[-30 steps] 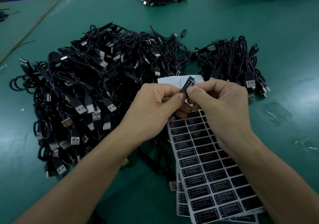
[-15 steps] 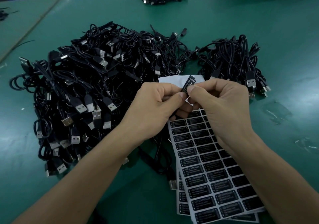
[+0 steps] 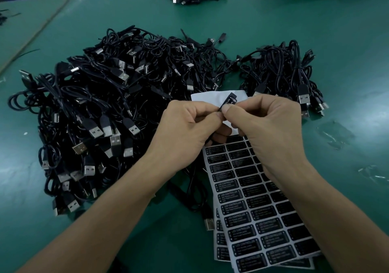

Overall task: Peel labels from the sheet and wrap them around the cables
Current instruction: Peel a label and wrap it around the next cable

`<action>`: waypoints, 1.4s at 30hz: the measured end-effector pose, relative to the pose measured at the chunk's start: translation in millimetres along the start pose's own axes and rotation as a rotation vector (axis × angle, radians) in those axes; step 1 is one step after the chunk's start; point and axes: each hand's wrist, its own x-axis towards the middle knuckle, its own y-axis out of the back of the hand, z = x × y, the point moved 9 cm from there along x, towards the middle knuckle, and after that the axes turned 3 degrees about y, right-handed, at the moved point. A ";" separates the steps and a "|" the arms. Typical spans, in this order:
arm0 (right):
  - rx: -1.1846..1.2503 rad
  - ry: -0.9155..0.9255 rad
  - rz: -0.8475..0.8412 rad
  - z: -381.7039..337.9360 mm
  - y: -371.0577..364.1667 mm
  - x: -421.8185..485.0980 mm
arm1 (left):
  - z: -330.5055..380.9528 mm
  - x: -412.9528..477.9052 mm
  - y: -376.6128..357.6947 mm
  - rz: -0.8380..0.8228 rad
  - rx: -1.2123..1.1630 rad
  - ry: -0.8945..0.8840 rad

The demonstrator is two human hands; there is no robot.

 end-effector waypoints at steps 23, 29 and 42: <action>0.108 -0.013 -0.103 0.1 -9.8 0.4 | 8.8 -2.5 0.5 -0.005 0.139 -0.058; 0.105 -0.037 -0.155 0.2 -15.1 -2.5 | 33.3 -4.9 20.5 0.186 0.282 -0.224; -0.186 0.079 -0.576 -23.3 -77.9 -38.8 | 28.8 -2.7 55.4 0.361 -0.470 0.006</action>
